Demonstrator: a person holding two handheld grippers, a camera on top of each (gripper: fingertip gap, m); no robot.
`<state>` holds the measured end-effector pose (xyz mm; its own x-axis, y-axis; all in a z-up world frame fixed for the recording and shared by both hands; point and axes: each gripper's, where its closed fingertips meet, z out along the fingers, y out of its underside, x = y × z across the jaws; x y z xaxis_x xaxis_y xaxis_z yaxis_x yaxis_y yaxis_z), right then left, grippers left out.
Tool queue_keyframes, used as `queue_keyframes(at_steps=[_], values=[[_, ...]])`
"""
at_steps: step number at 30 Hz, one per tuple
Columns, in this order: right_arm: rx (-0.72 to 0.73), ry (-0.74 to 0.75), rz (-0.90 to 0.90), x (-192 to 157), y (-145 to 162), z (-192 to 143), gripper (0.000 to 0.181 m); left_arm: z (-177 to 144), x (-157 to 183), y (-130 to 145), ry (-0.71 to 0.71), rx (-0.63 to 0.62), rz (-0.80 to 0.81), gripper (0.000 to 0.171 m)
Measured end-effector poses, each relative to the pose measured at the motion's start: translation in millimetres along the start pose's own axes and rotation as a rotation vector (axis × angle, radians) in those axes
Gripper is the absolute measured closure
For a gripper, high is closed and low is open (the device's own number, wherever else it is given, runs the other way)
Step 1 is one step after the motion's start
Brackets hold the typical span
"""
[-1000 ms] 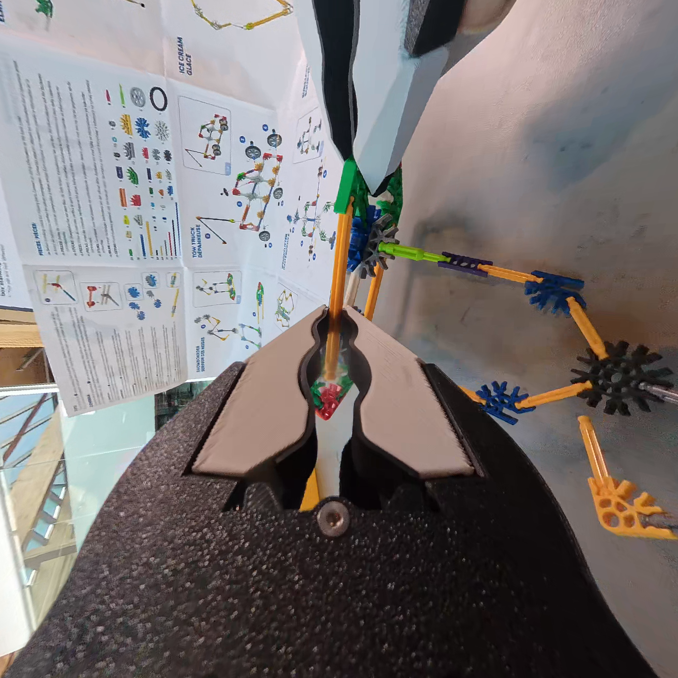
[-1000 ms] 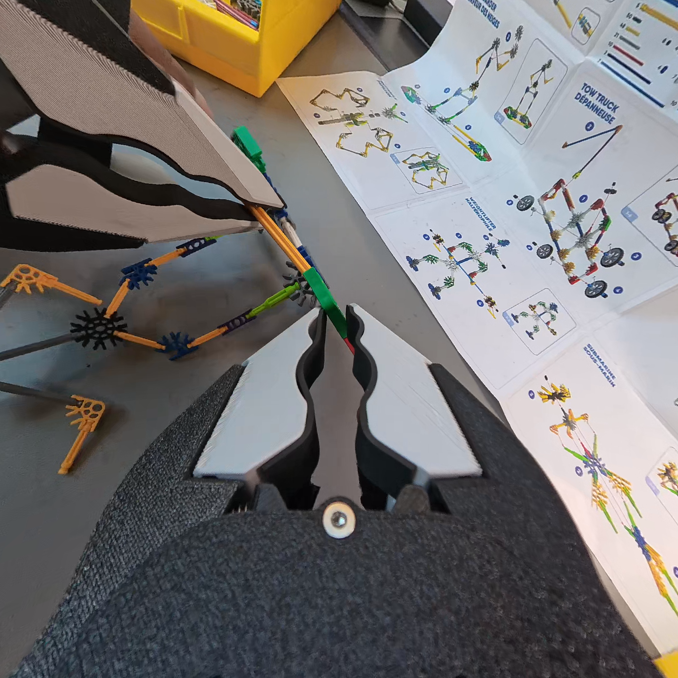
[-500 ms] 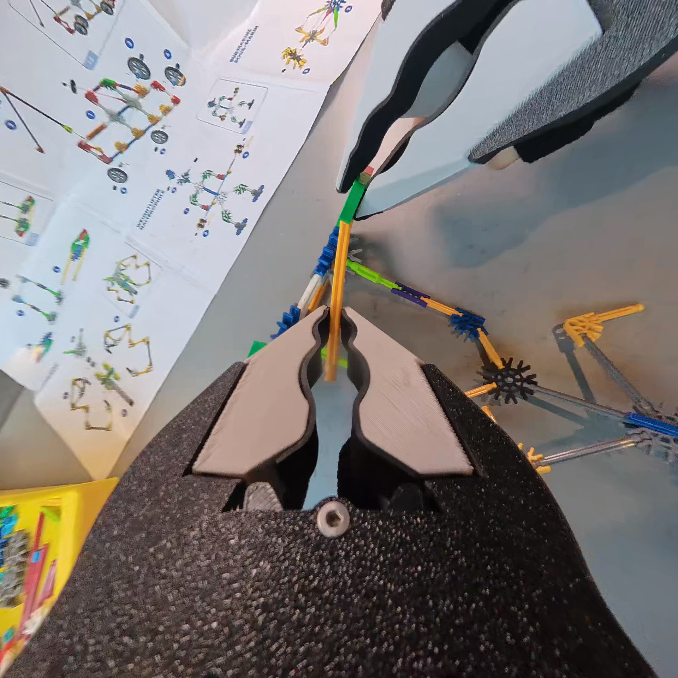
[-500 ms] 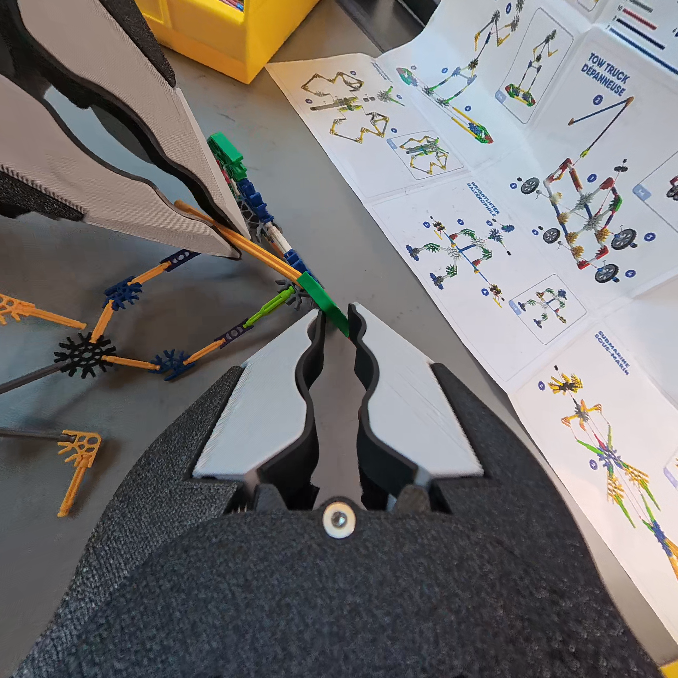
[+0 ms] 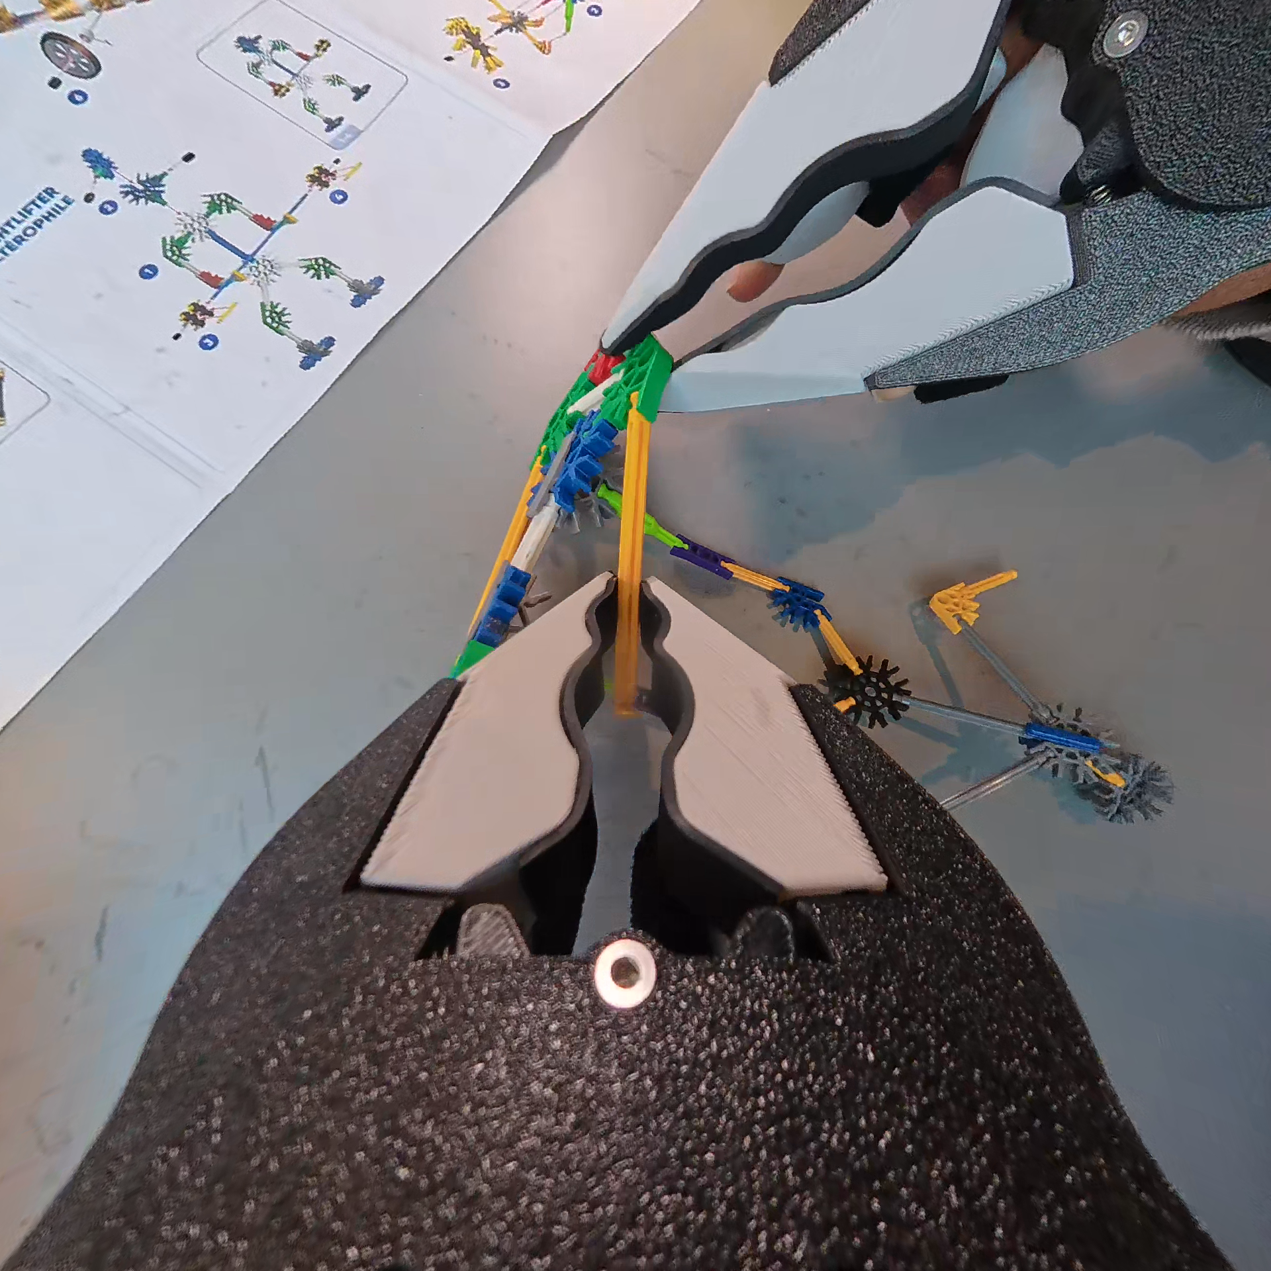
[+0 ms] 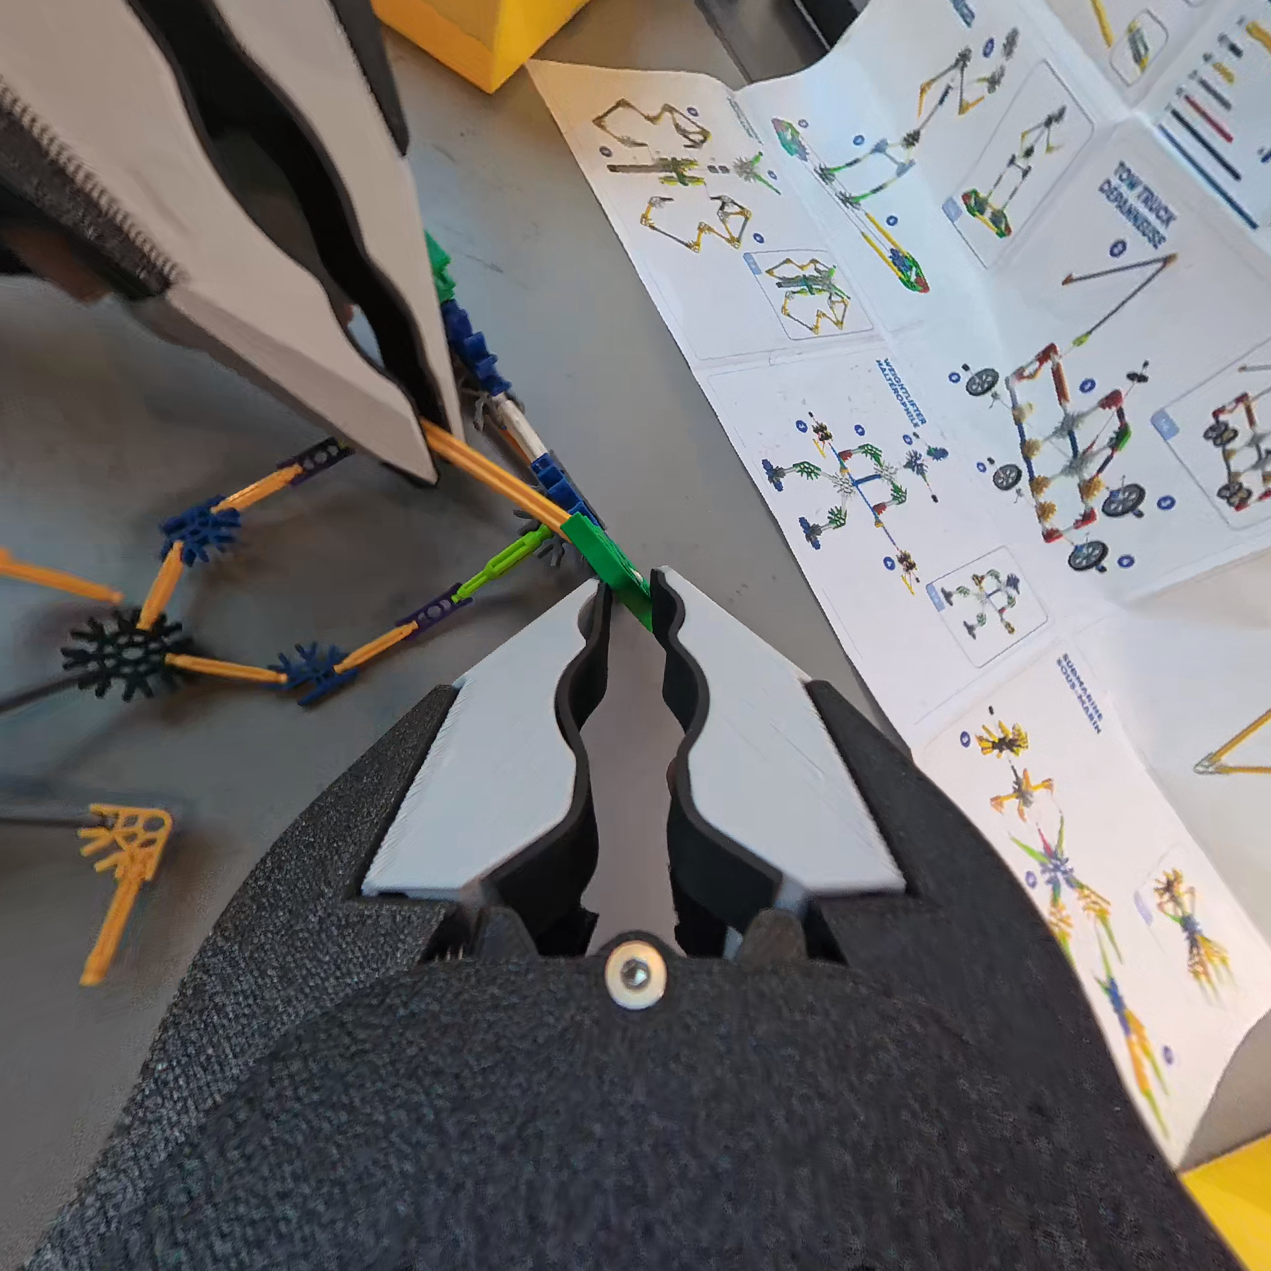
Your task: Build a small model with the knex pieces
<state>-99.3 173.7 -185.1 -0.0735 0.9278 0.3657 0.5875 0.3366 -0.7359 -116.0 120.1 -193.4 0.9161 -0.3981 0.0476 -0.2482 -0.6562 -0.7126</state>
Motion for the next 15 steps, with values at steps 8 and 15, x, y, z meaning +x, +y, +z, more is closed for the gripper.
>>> queue_keyframes(at_steps=[8,15], values=[[0.089,-0.196,-0.422,-24,3,-19,0.171,-10,-4,-7,0.01,0.037,0.181,0.165],[0.097,-0.246,-0.394,-23,4,-18,0.176,-9,3,-10,0.039,0.05,0.233,0.167]])
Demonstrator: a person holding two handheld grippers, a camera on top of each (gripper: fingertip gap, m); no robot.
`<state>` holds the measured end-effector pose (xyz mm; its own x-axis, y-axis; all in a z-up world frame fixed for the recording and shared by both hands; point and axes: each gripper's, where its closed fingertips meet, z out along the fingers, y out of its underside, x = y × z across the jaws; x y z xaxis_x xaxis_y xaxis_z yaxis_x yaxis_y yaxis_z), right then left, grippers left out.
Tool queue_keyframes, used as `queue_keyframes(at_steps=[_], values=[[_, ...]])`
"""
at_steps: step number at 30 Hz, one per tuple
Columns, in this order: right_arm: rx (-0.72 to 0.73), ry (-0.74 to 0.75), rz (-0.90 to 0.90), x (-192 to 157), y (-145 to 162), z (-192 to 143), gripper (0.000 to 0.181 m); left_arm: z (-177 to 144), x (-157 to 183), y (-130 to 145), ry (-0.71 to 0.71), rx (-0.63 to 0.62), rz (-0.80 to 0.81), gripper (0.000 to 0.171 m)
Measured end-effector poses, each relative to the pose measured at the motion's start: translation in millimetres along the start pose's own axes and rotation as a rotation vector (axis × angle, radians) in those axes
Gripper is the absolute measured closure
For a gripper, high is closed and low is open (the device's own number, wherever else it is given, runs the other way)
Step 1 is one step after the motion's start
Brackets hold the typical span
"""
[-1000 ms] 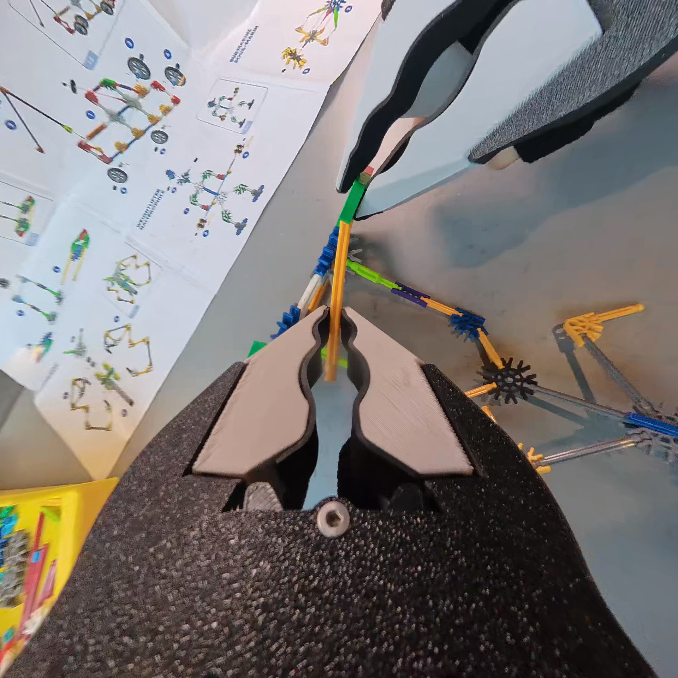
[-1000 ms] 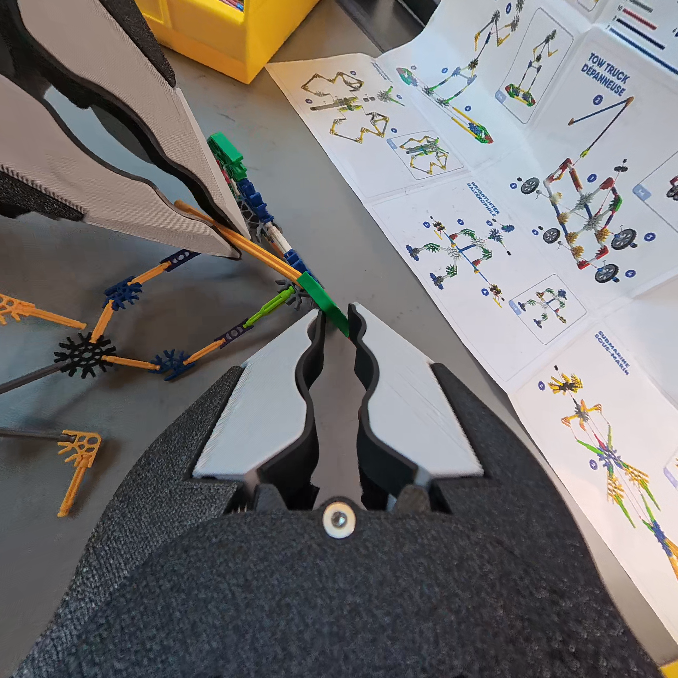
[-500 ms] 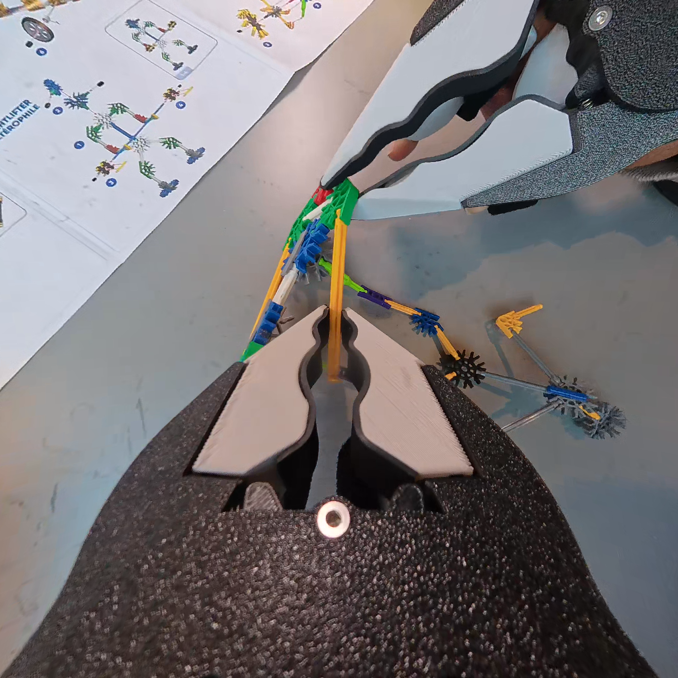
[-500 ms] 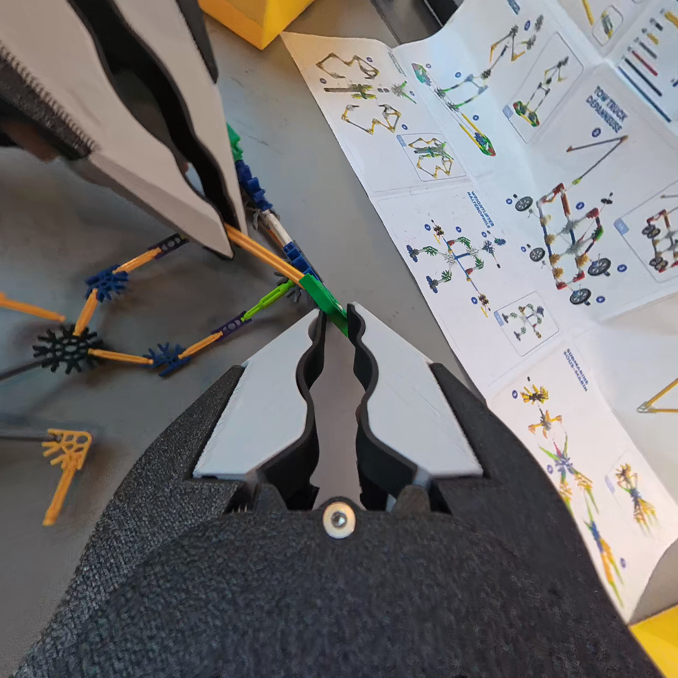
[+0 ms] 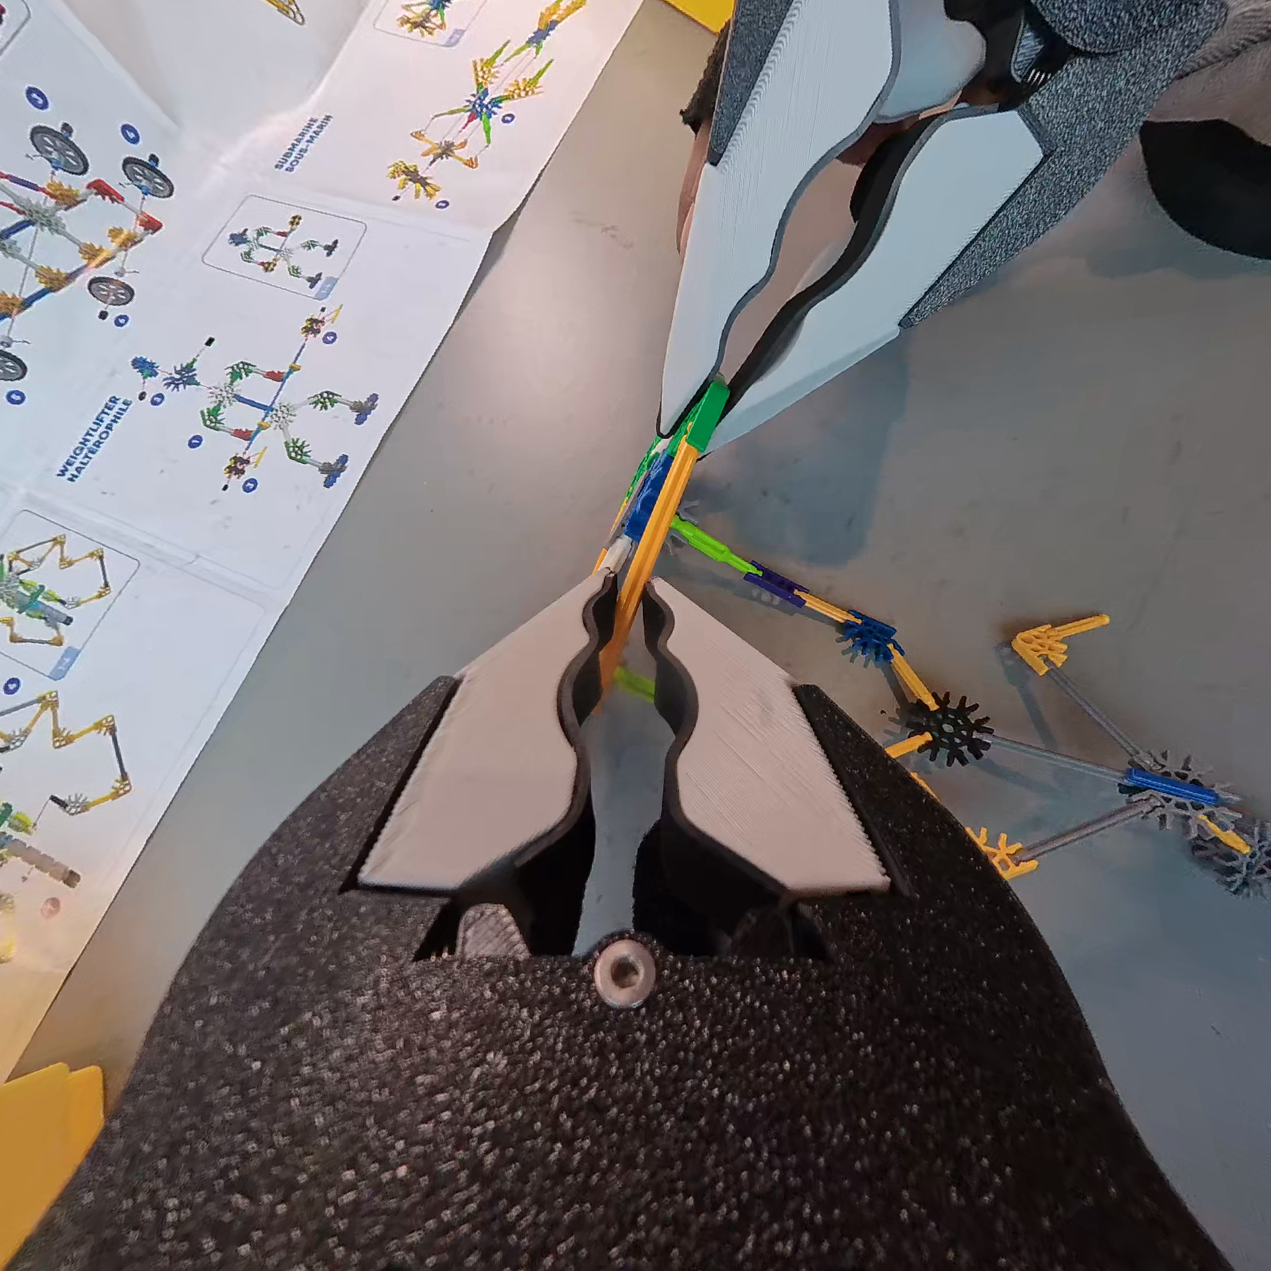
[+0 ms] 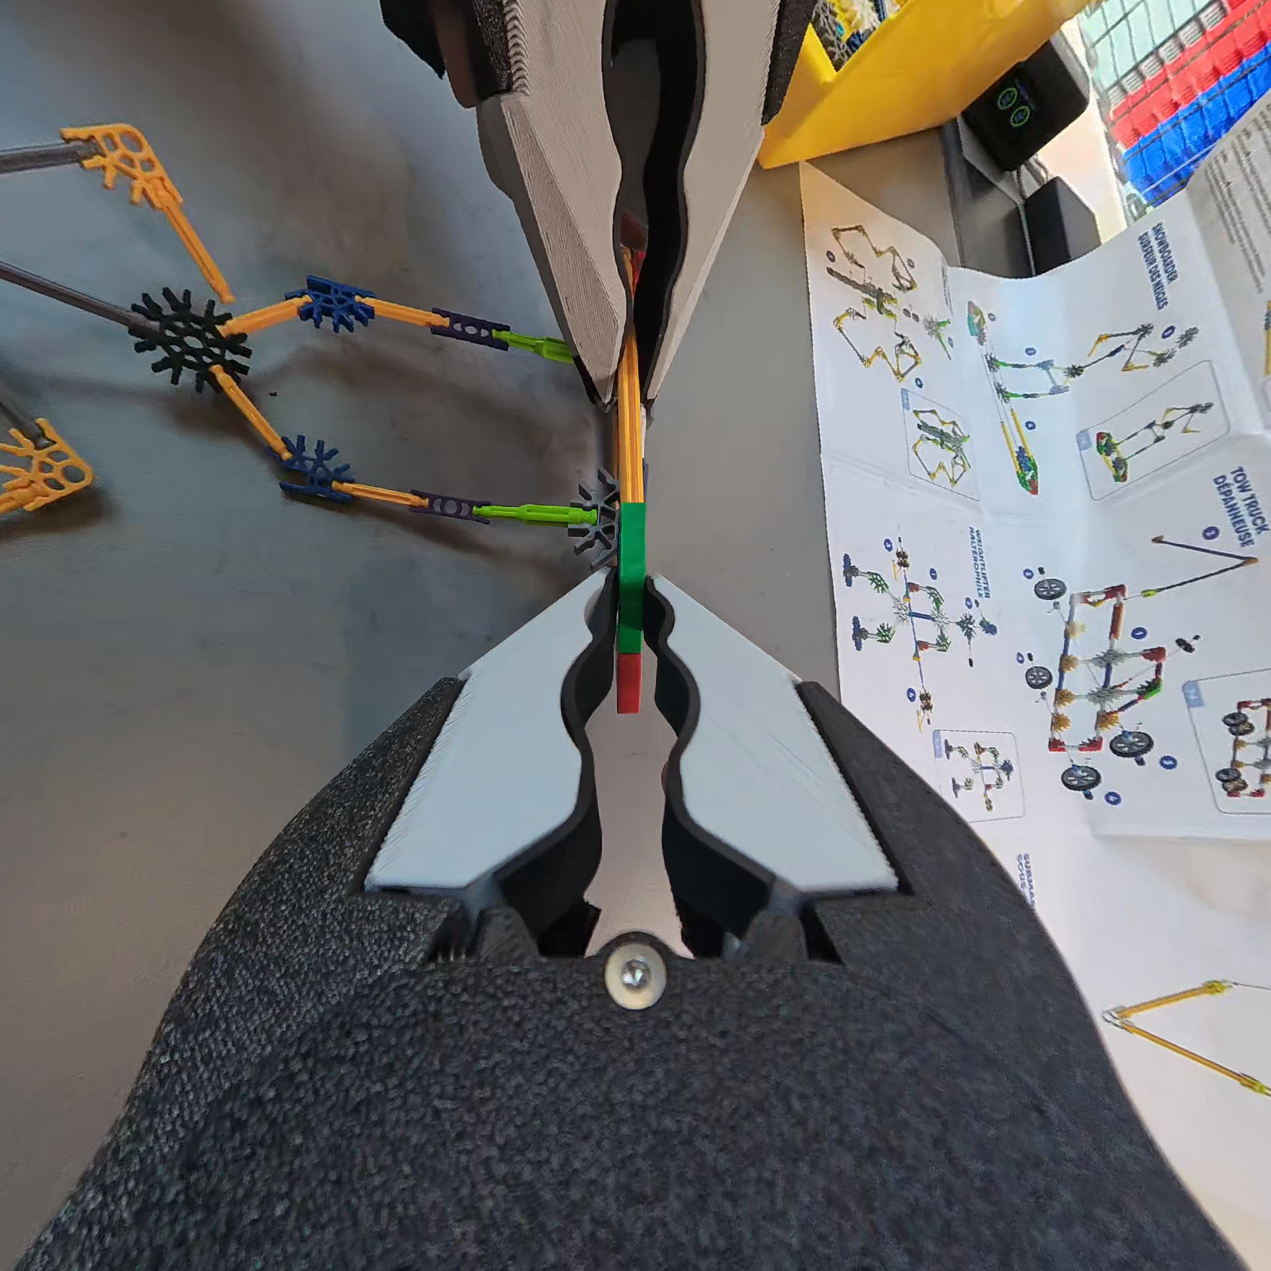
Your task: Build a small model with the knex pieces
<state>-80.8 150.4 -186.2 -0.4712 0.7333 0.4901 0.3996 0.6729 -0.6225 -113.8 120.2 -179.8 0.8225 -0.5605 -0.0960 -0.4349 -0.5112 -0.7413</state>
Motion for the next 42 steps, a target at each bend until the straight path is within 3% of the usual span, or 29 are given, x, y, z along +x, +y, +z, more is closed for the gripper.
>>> queue_keyframes(at_steps=[12,14,16,18,20,22,32,42], values=[[0.002,0.114,0.29,16,2,9,0.176,4,-2,6,-0.076,-0.019,-0.088,0.168],[-0.006,0.126,0.311,17,3,10,0.176,8,2,9,-0.067,-0.034,-0.098,0.169],[0.005,0.13,0.334,18,0,11,0.179,14,22,5,0.038,-0.018,-0.129,0.166],[0.003,0.126,0.304,16,-5,15,0.178,20,41,-2,0.088,-0.014,-0.128,0.169],[-0.008,0.128,0.26,14,-8,16,0.178,18,40,-10,0.043,-0.019,-0.06,0.169],[-0.002,0.124,0.268,13,-7,15,0.177,12,37,-18,0.064,0.01,-0.093,0.169],[0.026,0.1,0.233,12,-4,10,0.176,-12,19,-22,0.091,0.111,-0.161,0.169],[0.112,0.073,0.242,12,-15,1,0.172,-16,7,-20,0.131,0.17,-0.242,0.168]])
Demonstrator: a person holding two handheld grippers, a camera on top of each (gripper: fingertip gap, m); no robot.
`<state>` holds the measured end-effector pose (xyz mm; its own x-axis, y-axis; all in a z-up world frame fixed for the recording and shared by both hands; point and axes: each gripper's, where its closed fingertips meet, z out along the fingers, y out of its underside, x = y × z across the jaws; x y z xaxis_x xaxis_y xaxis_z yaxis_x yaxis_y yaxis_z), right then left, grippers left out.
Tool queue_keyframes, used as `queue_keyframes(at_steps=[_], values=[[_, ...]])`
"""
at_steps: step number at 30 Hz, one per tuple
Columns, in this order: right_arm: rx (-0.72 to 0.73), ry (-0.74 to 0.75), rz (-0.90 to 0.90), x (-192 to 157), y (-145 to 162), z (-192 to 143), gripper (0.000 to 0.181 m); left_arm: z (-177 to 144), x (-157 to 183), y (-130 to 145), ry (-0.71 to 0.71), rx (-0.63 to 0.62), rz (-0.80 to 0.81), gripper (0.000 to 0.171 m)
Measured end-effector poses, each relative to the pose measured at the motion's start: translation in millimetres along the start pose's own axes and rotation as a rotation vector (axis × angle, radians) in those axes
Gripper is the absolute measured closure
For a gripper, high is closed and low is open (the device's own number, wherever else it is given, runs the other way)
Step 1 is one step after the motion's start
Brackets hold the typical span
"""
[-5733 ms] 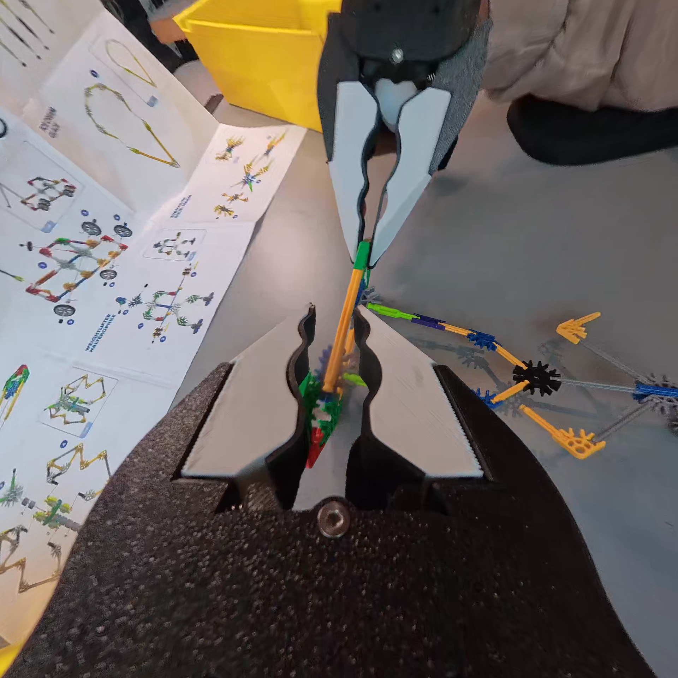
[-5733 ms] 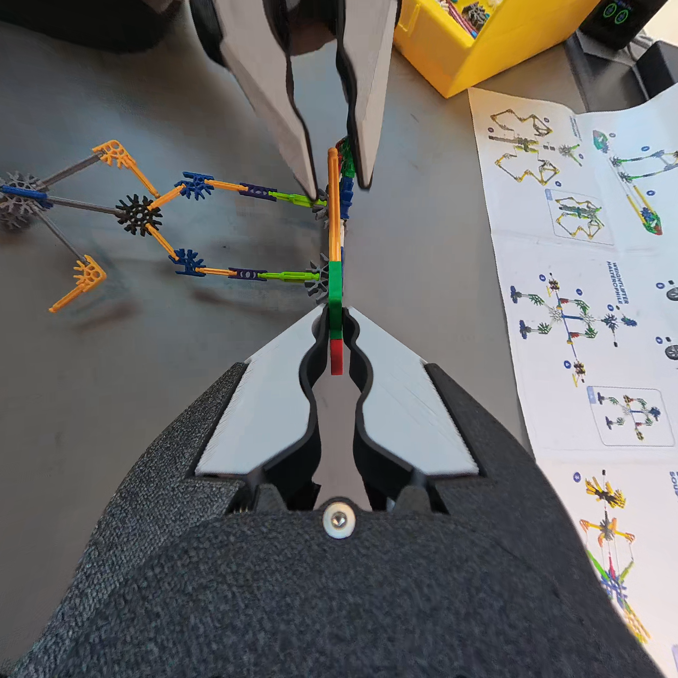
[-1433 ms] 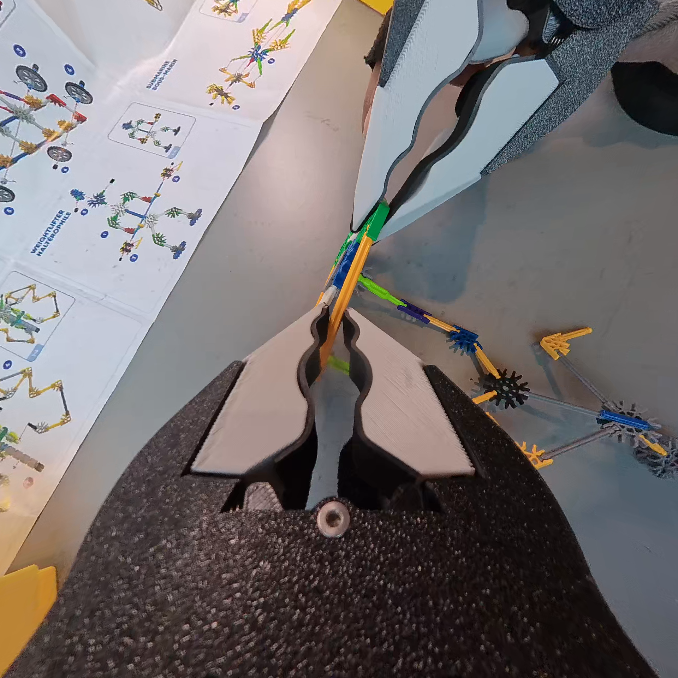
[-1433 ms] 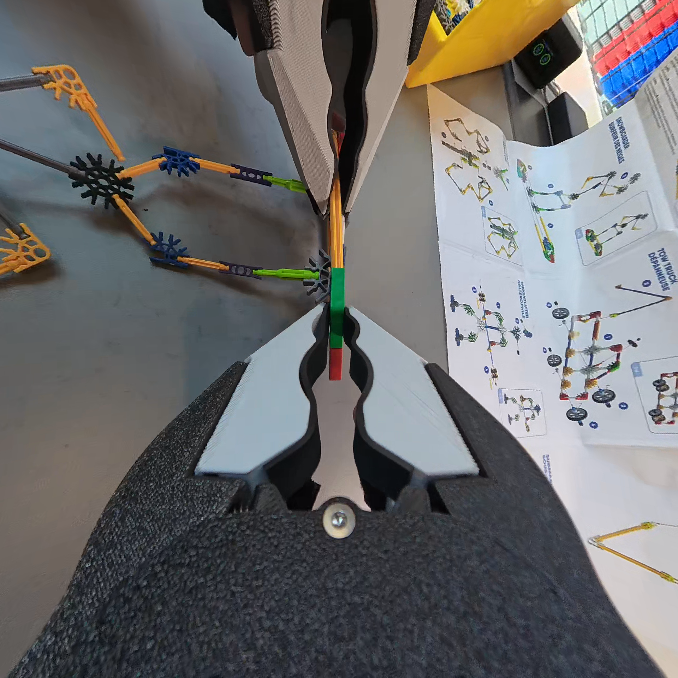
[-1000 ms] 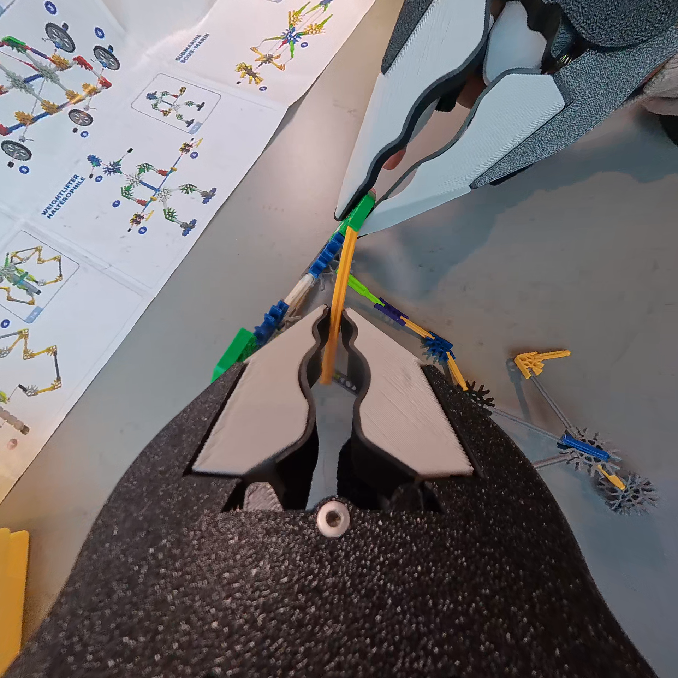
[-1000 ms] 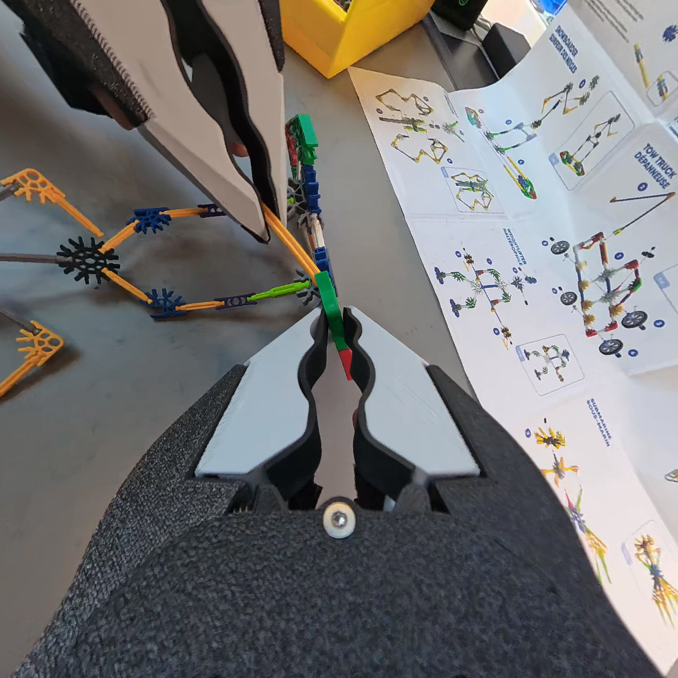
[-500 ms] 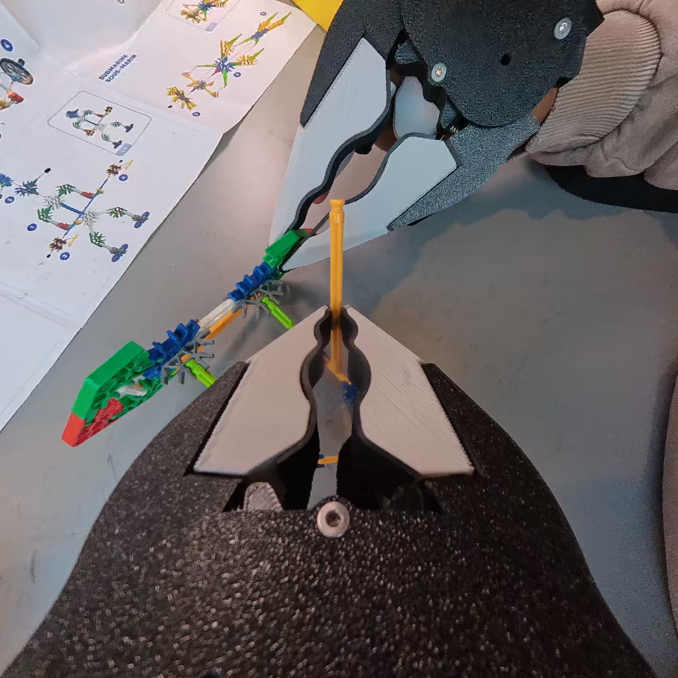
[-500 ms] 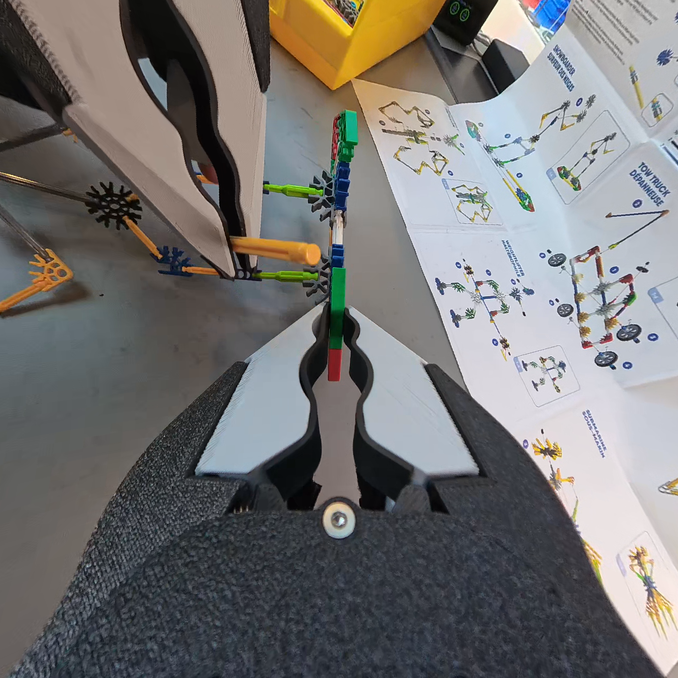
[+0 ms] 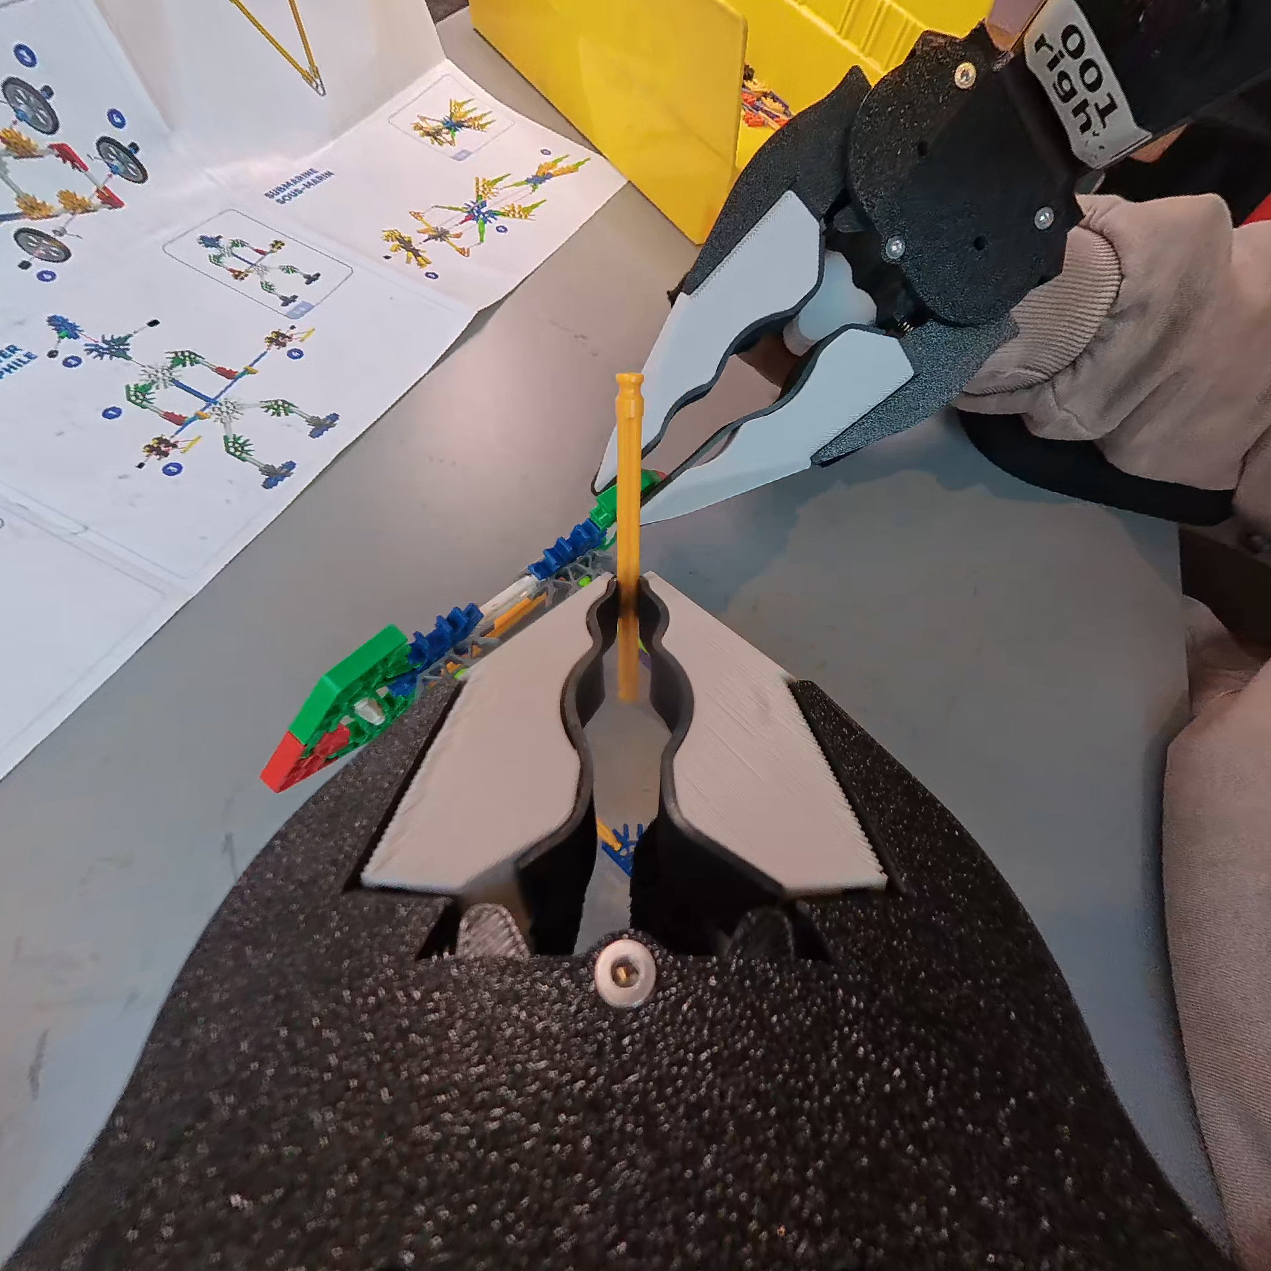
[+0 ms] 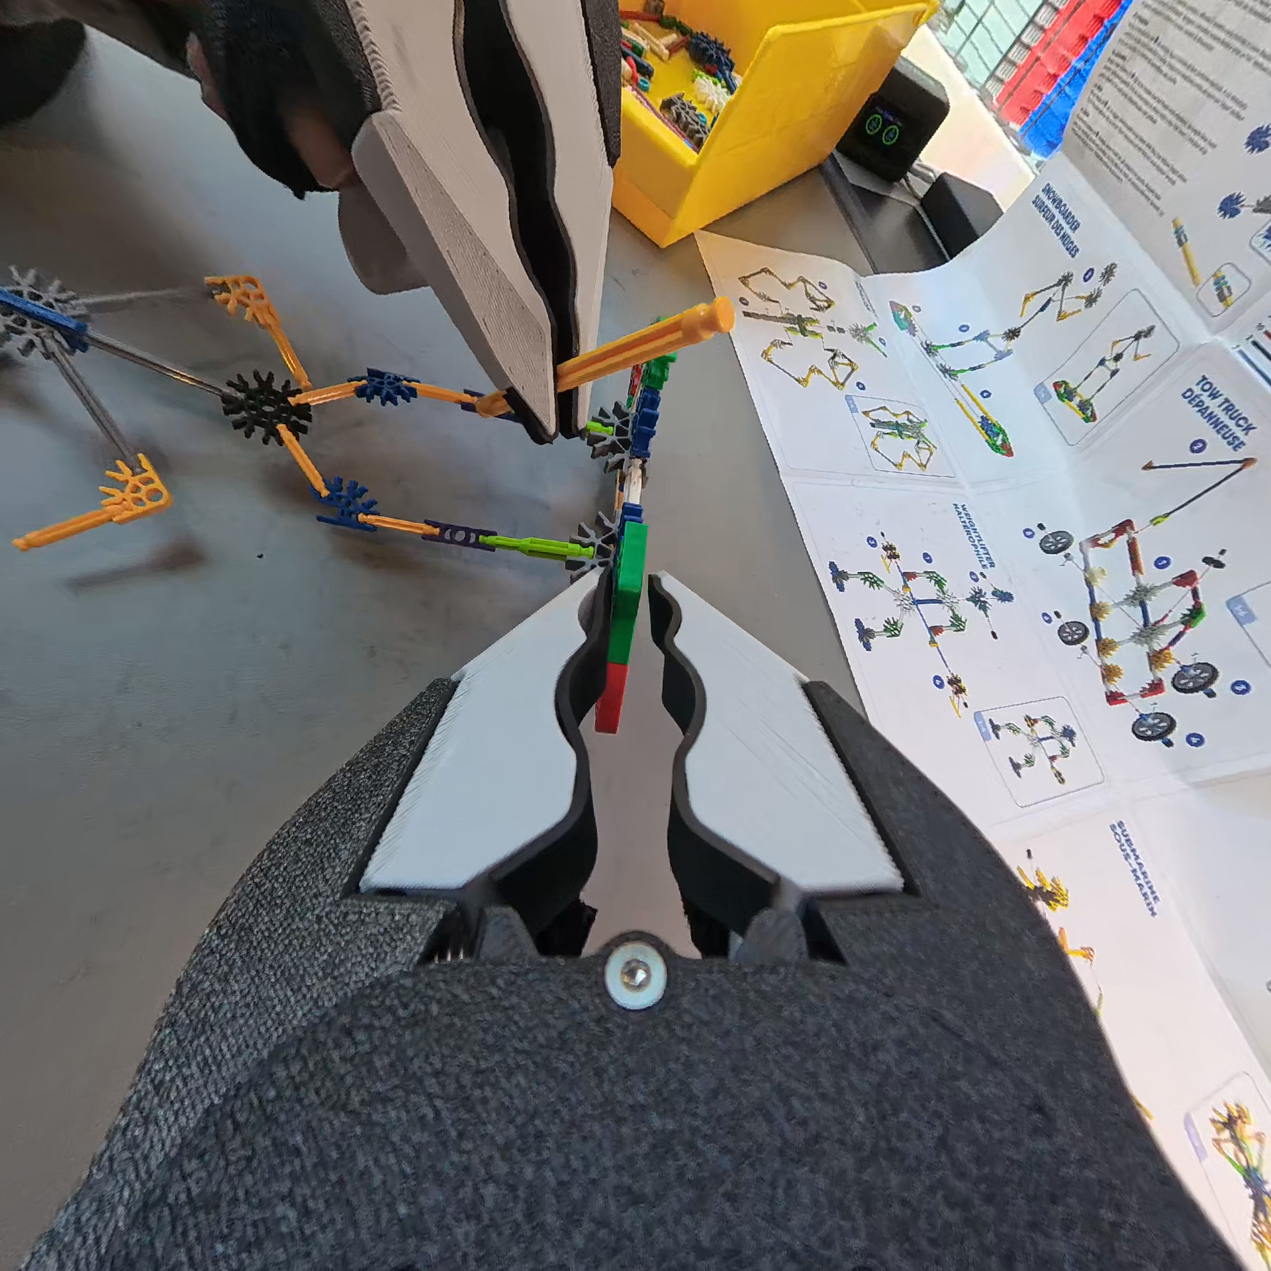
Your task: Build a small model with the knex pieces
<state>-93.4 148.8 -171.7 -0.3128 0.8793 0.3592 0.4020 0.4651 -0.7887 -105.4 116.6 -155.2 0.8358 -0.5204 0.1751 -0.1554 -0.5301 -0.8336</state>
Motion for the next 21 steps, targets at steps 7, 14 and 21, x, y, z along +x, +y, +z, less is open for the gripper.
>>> queue_keyframes(at_steps=[7,14,21], values=[[0.019,-0.076,0.06,-2,-3,-15,0.158,-54,-59,-25,-0.298,0.082,0.14,0.168],[0.086,-0.038,0.138,6,-10,-41,0.133,-241,-197,-17,-1.132,-0.21,0.338,0.168],[0.089,-0.015,0.203,5,16,-51,0.153,-266,-234,75,-0.79,-0.727,0.277,0.168]])
